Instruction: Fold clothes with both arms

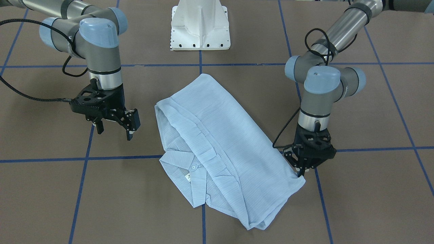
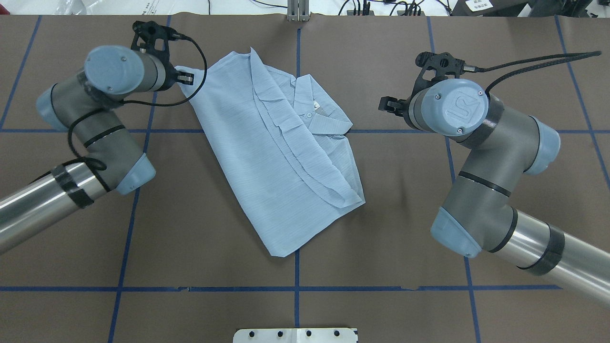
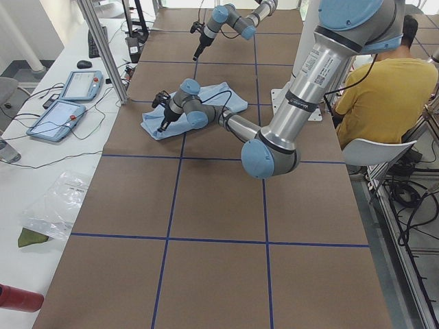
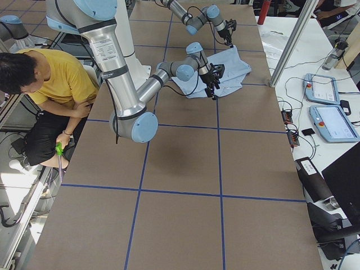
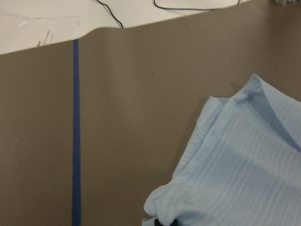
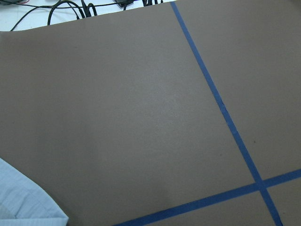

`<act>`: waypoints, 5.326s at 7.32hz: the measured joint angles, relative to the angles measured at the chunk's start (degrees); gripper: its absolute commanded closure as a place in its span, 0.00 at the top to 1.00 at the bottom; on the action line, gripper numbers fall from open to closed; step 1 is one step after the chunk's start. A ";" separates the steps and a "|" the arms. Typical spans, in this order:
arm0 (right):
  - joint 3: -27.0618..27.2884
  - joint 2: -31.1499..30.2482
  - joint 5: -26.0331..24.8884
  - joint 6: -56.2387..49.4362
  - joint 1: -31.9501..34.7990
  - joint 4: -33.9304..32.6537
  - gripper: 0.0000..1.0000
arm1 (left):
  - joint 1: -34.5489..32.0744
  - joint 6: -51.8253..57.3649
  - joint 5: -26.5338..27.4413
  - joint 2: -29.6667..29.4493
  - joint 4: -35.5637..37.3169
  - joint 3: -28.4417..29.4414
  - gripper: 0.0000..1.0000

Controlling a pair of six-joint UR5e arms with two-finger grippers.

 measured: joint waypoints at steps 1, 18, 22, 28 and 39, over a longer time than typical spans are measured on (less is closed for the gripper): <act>0.58 0.05 0.00 0.74 -0.63 0.13 1.00 | -1.41 0.79 1.79 -5.57 -3.56 8.83 0.00; -29.72 20.99 -8.53 28.36 -8.48 6.88 0.67 | -1.01 2.83 -9.01 0.98 -18.14 2.92 1.00; -30.58 21.07 -8.72 29.70 -9.68 6.76 0.75 | -0.90 2.83 -9.01 1.32 -18.27 2.93 1.00; -30.65 20.96 -9.96 33.00 -10.37 6.64 0.00 | -0.86 2.83 -9.01 1.47 -18.35 2.90 1.00; -18.45 14.03 -9.97 31.94 -9.49 2.63 0.00 | 0.25 1.25 -9.00 1.47 -18.42 2.69 1.00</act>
